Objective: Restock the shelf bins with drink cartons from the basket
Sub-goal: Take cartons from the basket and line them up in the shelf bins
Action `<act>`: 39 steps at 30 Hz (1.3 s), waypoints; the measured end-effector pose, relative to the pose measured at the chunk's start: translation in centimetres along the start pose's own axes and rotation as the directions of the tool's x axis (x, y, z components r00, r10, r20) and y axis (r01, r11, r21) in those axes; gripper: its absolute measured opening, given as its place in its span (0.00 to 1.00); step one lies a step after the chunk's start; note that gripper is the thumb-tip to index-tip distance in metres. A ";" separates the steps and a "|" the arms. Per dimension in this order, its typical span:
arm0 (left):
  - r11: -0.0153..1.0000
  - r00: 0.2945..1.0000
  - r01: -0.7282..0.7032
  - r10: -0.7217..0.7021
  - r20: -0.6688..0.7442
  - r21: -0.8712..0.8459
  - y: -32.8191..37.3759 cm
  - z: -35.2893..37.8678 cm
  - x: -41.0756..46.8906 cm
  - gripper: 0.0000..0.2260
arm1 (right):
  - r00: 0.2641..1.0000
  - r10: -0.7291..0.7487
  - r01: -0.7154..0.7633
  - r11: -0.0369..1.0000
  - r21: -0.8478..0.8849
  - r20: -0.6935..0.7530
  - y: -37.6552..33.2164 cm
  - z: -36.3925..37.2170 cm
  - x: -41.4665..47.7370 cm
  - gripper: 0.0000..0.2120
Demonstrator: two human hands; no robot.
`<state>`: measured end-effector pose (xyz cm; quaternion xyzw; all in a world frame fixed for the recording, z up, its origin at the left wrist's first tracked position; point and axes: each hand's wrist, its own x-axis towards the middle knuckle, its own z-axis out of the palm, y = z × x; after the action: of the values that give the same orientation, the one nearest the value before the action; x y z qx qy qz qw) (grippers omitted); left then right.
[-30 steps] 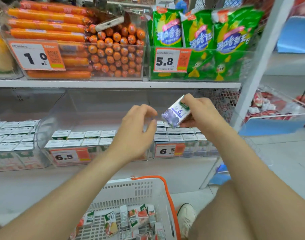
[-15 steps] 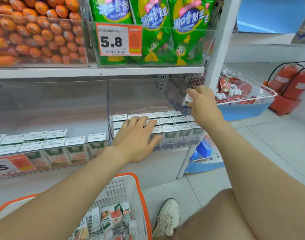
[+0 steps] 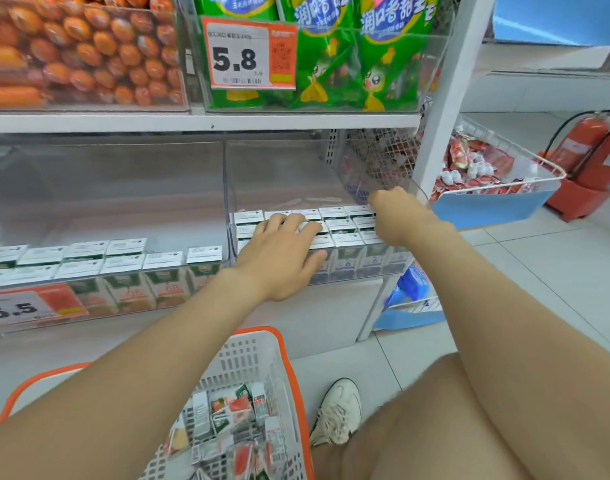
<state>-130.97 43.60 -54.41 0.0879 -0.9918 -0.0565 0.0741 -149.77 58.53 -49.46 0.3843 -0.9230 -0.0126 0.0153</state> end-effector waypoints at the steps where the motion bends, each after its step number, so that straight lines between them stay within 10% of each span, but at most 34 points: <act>1: 0.998 1.000 -0.008 0.007 -0.014 -0.058 -0.2 -0.2 -0.1 0.23 | 0.999 -0.010 0.012 0.999 0.042 -0.049 -0.5 -0.1 -0.3 0.11; 5: 0.969 0.937 -0.147 0.072 -0.341 -0.200 -0.4 -1.2 -2.9 0.14 | 0.955 -0.132 0.201 0.947 0.250 -0.267 -4.6 -1.6 -4.0 0.15; 9: 0.961 0.829 -0.198 0.060 -0.557 -0.192 -1.1 -1.0 -8.9 0.07 | 0.924 -0.382 0.331 0.831 0.446 0.025 -10.6 -3.5 -10.7 0.12; 15: 0.973 1.000 -0.009 0.004 -0.021 -0.230 -5.2 3.6 -18.6 0.06 | 0.626 -0.600 0.503 0.799 0.330 0.498 -18.5 2.9 -14.4 0.14; 21: 0.946 0.865 0.269 -0.156 0.476 -0.179 -8.9 10.9 -23.9 0.08 | 0.498 -0.545 0.601 0.778 0.185 0.674 -23.2 13.8 -16.3 0.10; 29: 0.904 0.736 0.390 -0.192 0.650 -0.175 -8.7 20.9 -27.2 0.11 | 0.559 -0.429 0.591 0.807 0.022 0.709 -23.8 22.6 -16.3 0.17; 39: 0.844 0.778 0.435 -0.177 0.603 -0.314 -6.5 28.2 -25.4 0.24 | 0.552 -0.421 0.695 0.710 -0.118 0.720 -22.4 29.3 -14.7 0.20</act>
<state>-109.55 44.67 -86.45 0.2134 -0.9024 -0.3114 -0.2076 -124.68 53.53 -79.82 0.6224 -0.6698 -0.3318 -0.2323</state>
